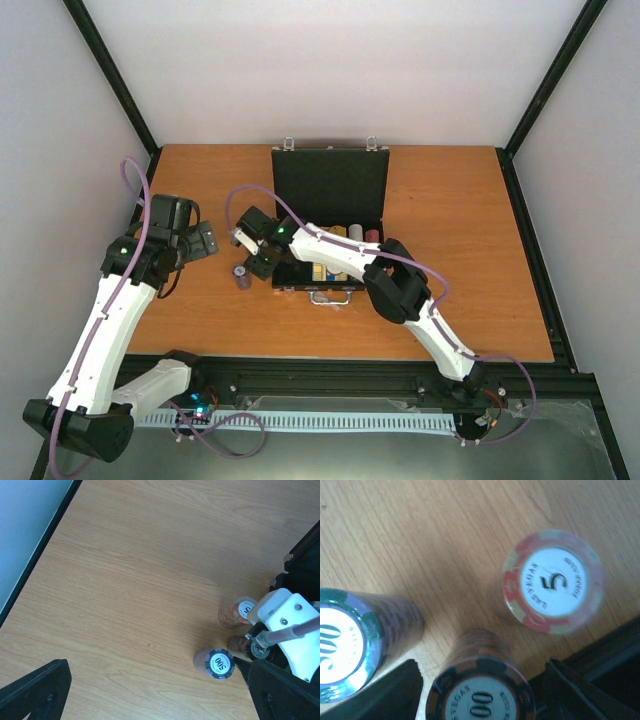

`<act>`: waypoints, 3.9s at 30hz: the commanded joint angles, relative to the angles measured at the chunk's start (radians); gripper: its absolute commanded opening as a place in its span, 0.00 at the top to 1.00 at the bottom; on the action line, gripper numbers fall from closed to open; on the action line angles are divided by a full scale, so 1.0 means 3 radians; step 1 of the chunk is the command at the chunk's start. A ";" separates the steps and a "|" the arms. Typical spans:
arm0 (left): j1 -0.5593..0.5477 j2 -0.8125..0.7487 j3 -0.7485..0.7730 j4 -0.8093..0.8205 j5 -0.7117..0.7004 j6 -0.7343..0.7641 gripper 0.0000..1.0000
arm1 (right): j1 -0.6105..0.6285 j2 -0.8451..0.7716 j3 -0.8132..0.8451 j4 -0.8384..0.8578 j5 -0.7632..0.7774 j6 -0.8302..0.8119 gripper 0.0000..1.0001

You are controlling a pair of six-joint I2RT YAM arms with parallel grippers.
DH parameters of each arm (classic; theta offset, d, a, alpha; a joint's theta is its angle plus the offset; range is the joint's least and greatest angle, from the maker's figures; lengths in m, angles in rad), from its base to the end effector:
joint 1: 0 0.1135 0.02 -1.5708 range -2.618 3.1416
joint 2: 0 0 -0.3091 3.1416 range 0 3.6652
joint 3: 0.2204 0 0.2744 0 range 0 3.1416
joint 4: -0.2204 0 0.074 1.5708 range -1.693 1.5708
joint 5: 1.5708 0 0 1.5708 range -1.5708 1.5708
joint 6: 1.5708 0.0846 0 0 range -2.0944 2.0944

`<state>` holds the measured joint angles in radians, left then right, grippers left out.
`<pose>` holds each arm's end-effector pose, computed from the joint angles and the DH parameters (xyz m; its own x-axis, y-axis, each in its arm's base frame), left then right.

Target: Pack up texas hold em set

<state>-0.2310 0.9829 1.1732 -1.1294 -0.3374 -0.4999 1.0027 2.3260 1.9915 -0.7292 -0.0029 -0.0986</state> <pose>0.1923 -0.0165 0.3561 -0.7018 -0.2996 -0.6463 -0.3539 0.9340 -0.0486 0.3127 0.4903 0.1687 -0.3850 -0.7861 -0.4835 -0.8859 0.4617 -0.0453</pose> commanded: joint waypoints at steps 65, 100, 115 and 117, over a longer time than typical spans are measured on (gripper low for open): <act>0.0013 0.0190 -0.0066 0.0103 0.0055 0.0068 0.00 | -0.0336 -0.0522 -0.1114 0.1321 0.0780 -0.0040 0.64; 0.0016 0.0112 0.0004 0.0086 0.0058 0.0024 0.00 | -0.0296 -0.0296 0.0015 0.0219 -0.0801 0.0128 0.23; 0.0016 0.0139 0.0026 0.0078 -0.0002 0.0068 0.00 | -0.0274 0.0351 0.0617 0.0059 -0.0782 0.0219 0.24; 0.0016 0.0146 0.0026 0.0078 -0.0005 0.0078 0.00 | -0.0274 0.0389 0.0617 0.0099 -0.0768 0.0248 0.26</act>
<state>-0.2310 1.0271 1.1416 -1.1149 -0.3248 -0.4961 0.9142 2.4138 2.1407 -0.7067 -0.2253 -0.0502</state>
